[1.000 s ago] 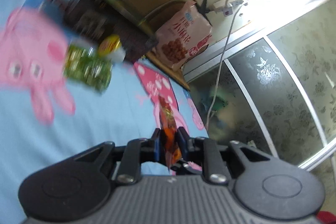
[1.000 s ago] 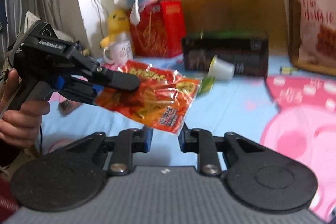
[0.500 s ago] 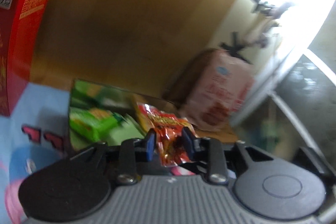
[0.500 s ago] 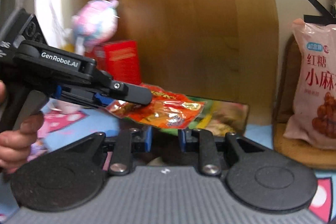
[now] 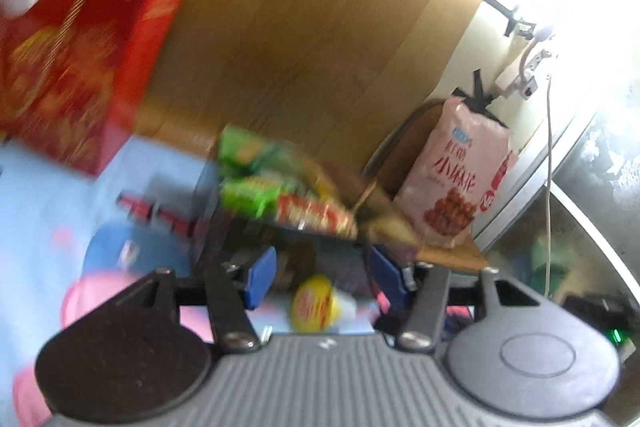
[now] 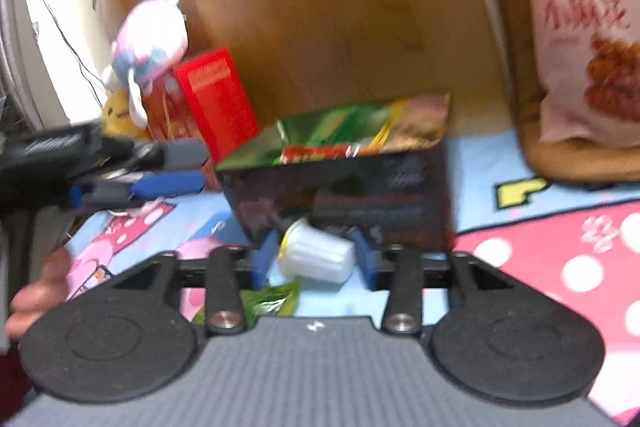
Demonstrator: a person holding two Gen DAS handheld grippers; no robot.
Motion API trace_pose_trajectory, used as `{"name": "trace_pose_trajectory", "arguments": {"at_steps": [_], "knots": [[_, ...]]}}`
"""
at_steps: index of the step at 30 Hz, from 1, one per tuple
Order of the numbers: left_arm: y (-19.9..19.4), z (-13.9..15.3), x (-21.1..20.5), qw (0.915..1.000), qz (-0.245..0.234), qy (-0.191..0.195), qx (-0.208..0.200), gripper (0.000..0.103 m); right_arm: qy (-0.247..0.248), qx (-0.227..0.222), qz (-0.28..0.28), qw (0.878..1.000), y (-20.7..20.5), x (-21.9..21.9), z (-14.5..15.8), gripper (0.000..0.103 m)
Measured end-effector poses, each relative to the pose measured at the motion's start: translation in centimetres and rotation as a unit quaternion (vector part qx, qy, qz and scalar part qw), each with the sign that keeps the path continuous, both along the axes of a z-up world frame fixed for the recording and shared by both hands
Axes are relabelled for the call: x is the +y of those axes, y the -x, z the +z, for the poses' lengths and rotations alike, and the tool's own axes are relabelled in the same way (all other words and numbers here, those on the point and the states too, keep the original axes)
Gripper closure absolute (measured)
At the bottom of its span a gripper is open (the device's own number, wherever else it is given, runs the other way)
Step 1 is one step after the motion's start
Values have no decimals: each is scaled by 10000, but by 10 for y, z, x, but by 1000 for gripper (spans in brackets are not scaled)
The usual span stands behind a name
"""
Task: Organize snacks
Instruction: 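Grasp the white yogurt cup with yellow lid using the right gripper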
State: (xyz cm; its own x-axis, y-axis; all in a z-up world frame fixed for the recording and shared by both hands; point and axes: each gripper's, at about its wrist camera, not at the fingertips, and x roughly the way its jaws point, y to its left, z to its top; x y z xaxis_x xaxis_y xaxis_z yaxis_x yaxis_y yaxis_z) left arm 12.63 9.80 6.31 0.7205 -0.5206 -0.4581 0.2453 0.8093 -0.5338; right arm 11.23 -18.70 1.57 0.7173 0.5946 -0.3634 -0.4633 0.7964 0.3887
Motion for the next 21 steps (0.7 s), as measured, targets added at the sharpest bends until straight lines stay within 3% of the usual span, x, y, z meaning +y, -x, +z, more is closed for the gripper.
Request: {"name": "trace_pose_trajectory", "arguments": {"at_steps": [1, 4, 7, 10, 16, 21], "knots": [[8, -4, 4, 10000, 34, 59, 61, 50, -31, 66, -2, 10000, -3, 6, 0, 37], [31, -17, 10, 9993, 166, 198, 265, 50, 31, 405, -140, 9991, -20, 22, -6, 36], [49, -28, 14, 9985, 188, 240, 446, 50, 171, 642, -296, 9974, -34, 29, -15, 47], [65, -30, 15, 9989, 164, 94, 434, 50, -17, 710, -289, 9971, -25, 14, -18, 47], [92, -33, 10, 9993, -42, -6, 367, 45, 349, 322, -80, 9988, 38, -17, -22, 47], [110, -42, -8, 9976, -479, 94, 482, 44, 312, 173, 695, 9969, 106, -24, -32, 48]]}}
